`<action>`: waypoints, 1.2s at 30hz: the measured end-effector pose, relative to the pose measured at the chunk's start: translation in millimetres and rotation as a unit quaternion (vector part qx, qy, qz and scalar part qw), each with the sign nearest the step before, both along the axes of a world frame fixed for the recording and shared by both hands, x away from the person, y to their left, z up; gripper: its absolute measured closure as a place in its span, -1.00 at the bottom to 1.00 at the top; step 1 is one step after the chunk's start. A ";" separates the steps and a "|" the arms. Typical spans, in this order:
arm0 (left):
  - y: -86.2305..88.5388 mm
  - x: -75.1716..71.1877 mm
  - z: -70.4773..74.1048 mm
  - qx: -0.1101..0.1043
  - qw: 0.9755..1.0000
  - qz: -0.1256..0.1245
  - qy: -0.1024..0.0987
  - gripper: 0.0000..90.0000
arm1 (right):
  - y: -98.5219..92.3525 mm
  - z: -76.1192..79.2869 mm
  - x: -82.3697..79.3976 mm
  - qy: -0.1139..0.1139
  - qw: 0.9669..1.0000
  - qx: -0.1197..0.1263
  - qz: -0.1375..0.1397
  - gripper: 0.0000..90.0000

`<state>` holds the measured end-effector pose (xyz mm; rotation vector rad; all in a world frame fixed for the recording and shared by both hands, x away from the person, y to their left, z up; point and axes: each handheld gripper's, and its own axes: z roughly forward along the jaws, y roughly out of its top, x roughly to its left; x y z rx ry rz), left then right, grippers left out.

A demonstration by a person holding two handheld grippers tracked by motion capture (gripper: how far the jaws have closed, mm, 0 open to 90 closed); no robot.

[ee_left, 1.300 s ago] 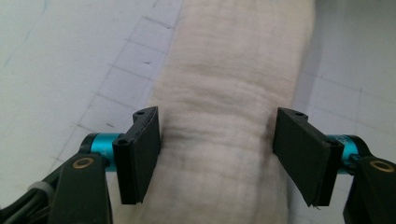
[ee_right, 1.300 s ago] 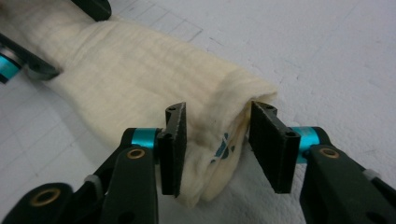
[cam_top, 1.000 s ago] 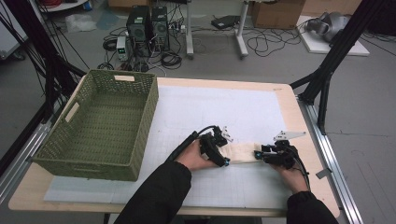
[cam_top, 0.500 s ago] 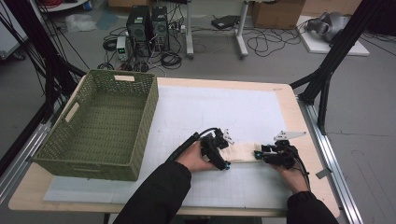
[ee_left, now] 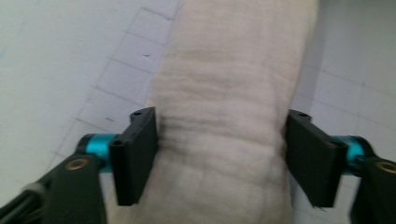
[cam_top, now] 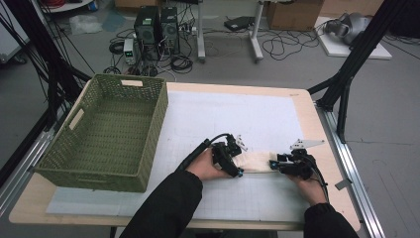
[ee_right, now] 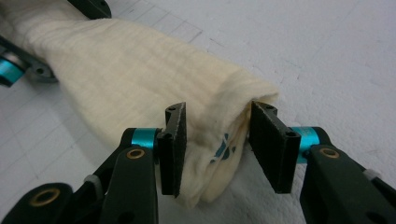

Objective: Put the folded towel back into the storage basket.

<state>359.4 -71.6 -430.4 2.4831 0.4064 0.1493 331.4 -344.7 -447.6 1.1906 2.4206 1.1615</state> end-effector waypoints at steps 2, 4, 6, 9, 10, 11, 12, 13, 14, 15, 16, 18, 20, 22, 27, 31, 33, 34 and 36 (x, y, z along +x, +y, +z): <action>-1.1 -1.3 0.2 0.004 1.000 0.005 -0.003 -0.24 | 0.2 0.4 -0.4 0.000 1.000 -0.002 -0.001 0.24; -1.8 -1.9 0.7 0.006 1.000 0.007 -0.005 -0.21 | 0.9 0.5 -0.7 0.000 1.000 -0.003 -0.001 0.22; -2.3 -2.2 1.0 0.009 1.000 0.010 -0.006 -0.18 | 1.5 0.7 -1.2 -0.001 1.000 -0.004 -0.001 0.21; -1.8 -1.8 1.6 0.009 1.000 0.012 -0.008 -0.13 | 1.7 0.9 -1.3 -0.001 1.000 -0.005 -0.002 0.20; -1.7 -1.7 1.6 0.006 1.000 0.013 -0.007 -0.09 | 1.8 0.9 -1.4 -0.002 1.000 -0.005 -0.002 0.20; -1.3 -1.3 1.7 0.006 1.000 0.013 -0.007 -0.05 | 1.9 1.0 -1.3 -0.002 1.000 -0.005 -0.002 0.20; -0.6 -0.6 1.9 0.006 1.000 0.013 -0.008 -0.02 | 1.9 0.9 -1.3 -0.002 1.000 -0.005 -0.002 0.19; -0.2 0.2 1.8 0.003 1.000 0.014 -0.008 0.02 | 1.8 0.9 -1.2 -0.001 1.000 -0.004 -0.001 0.19; 0.5 0.9 2.5 0.003 1.000 0.018 -0.008 0.08 | 1.6 0.8 -0.9 -0.001 1.000 -0.003 -0.001 0.18; 1.2 1.7 2.9 0.005 1.000 0.019 -0.008 0.17 | 1.7 0.8 -0.9 -0.001 1.000 -0.002 -0.001 0.17; 1.8 2.8 3.1 0.004 1.000 0.021 -0.010 0.24 | 1.5 0.8 -0.6 -0.003 1.000 -0.004 0.000 0.17; 2.3 3.6 3.3 0.004 1.000 0.025 -0.014 0.34 | 2.1 1.0 -1.0 -0.001 1.000 -0.001 0.000 0.15; 2.0 3.8 3.8 0.006 0.999 0.032 -0.019 0.49 | 2.3 1.0 -0.9 -0.001 1.000 0.000 -0.001 0.11; 1.6 4.4 4.3 0.010 0.999 0.041 -0.024 0.64 | 2.0 1.5 -1.1 -0.004 1.000 0.003 -0.004 0.05; 1.5 4.8 5.0 0.012 0.998 0.050 -0.023 0.74 | -1.4 4.5 -2.8 -0.009 1.000 0.020 -0.009 -0.10; 0.7 3.1 5.8 0.016 0.998 0.056 -0.027 0.76 | -3.7 7.5 -6.1 -0.016 0.999 0.032 -0.012 -0.25; 2.5 3.9 6.1 0.013 0.998 0.063 -0.020 0.77 | -4.8 8.9 -9.0 -0.018 0.999 0.037 -0.013 -0.33; 3.7 4.0 6.0 0.010 0.998 0.065 -0.019 0.77 | -5.5 9.2 -10.2 -0.020 0.999 0.040 -0.012 -0.35; 5.5 4.5 6.6 0.009 0.997 0.070 -0.013 0.77 | -6.7 9.6 -12.7 -0.021 0.999 0.044 -0.010 -0.41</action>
